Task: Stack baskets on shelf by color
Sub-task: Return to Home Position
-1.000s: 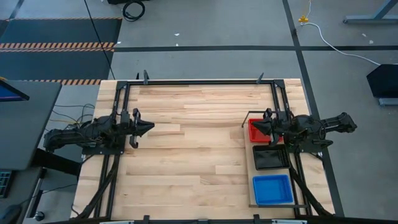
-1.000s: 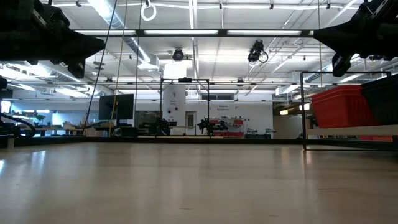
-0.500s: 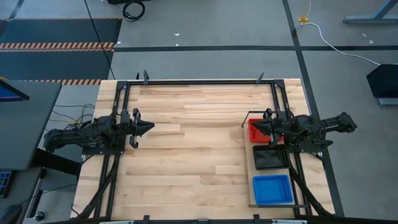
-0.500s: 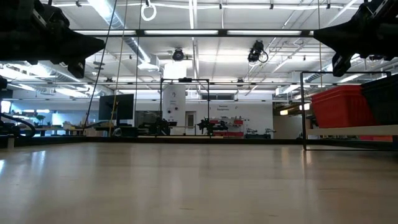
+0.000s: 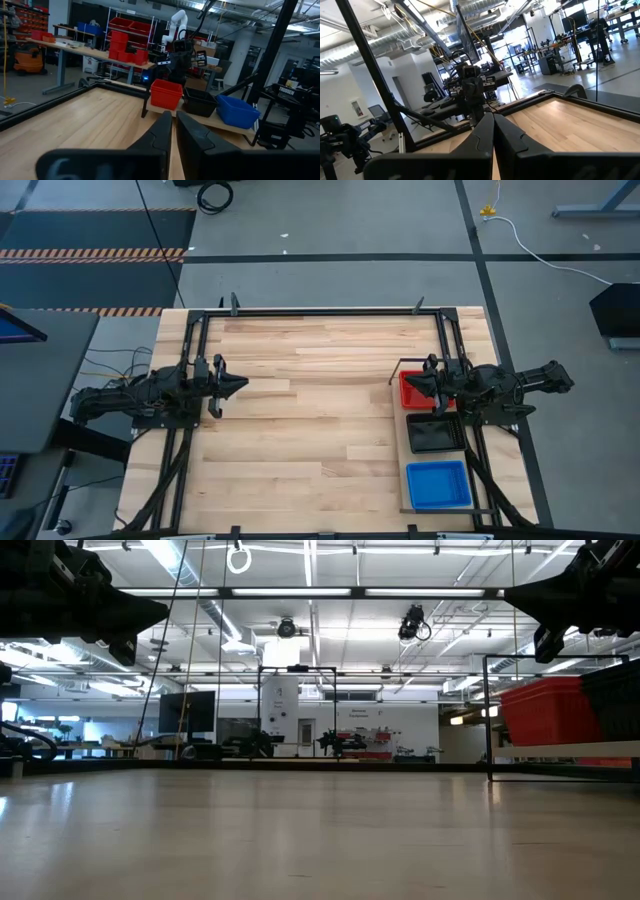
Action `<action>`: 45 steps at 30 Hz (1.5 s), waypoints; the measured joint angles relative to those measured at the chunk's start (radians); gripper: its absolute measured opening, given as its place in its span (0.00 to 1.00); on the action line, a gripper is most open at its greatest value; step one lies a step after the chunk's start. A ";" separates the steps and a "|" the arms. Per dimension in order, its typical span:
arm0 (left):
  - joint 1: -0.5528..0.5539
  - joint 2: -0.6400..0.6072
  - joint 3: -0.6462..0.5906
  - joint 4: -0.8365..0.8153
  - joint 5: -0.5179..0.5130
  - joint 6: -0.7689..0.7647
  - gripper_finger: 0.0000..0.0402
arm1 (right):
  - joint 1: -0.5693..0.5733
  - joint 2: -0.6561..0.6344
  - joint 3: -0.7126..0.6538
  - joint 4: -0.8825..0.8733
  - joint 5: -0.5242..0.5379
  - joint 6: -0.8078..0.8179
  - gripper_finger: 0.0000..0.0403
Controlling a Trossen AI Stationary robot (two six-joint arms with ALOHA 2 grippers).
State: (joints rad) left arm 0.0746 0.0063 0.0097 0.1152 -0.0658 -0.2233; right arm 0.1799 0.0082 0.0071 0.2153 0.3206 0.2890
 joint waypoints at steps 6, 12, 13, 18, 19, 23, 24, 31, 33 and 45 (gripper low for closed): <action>0.000 0.000 0.000 0.000 0.000 0.000 0.08 | 0.000 0.000 0.000 0.000 0.000 0.000 0.02; 0.000 0.000 0.000 0.000 0.000 0.000 0.10 | 0.000 0.000 0.000 0.000 0.000 0.000 0.02; 0.000 0.000 0.000 0.000 0.000 0.000 0.10 | 0.000 0.000 0.000 0.000 0.000 0.000 0.02; 0.000 0.000 0.000 0.000 0.000 0.000 0.09 | 0.000 0.000 0.000 0.000 0.000 0.000 0.02; 0.000 0.000 0.000 0.000 0.000 0.000 0.08 | 0.000 0.000 0.000 0.000 0.000 0.000 0.02; 0.000 0.000 0.000 0.000 0.000 0.000 0.07 | 0.000 0.000 0.000 0.000 0.000 0.000 0.02; 0.000 0.000 0.000 0.000 0.000 0.000 0.07 | 0.000 0.000 0.000 0.000 0.000 0.000 0.02; 0.000 0.000 0.000 0.000 0.000 0.000 0.09 | 0.000 0.000 0.000 0.000 0.000 0.000 0.02; 0.000 0.000 0.000 0.000 0.000 0.000 0.10 | 0.000 0.000 0.000 0.000 0.000 0.000 0.02; 0.000 0.000 0.000 0.000 0.000 0.000 0.07 | 0.000 0.000 0.000 0.000 0.000 0.000 0.02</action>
State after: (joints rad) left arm 0.0746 0.0063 0.0097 0.1154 -0.0658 -0.2230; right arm 0.1799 0.0082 0.0074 0.2153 0.3205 0.2890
